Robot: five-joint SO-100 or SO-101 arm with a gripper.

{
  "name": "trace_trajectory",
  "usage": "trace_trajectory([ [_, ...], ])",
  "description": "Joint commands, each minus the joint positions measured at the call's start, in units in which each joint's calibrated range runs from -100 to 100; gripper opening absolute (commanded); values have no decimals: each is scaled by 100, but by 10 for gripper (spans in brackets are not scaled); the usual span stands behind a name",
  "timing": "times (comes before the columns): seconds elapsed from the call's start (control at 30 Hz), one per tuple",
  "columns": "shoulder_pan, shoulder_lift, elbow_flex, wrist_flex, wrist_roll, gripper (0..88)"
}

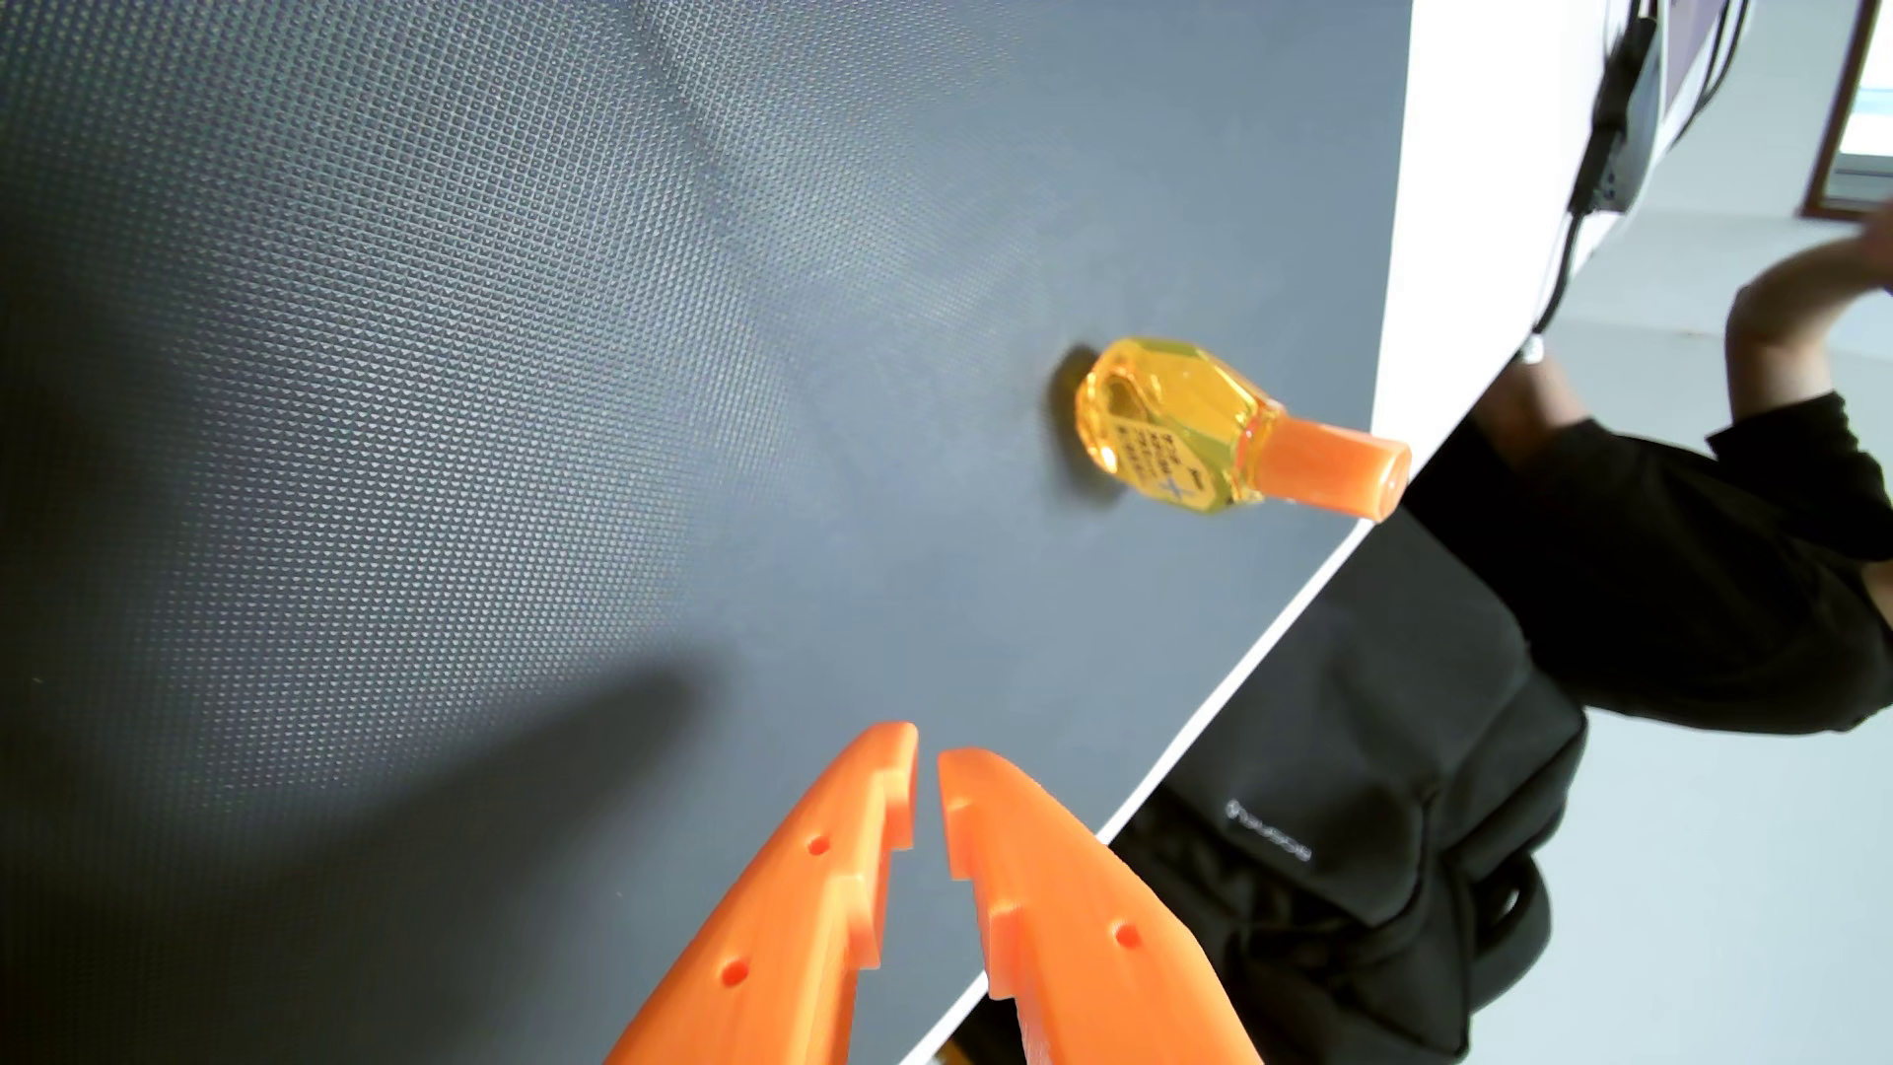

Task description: Grab the eyedrops

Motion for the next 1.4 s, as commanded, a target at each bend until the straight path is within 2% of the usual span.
trace_trajectory([
  [0.0,32,-50,-16,-51,-16,11],
  [0.27,-18,-50,38,-328,-16,12],
  [1.03,-35,44,-601,-241,151,12],
  [1.37,32,69,-1808,685,628,12],
])
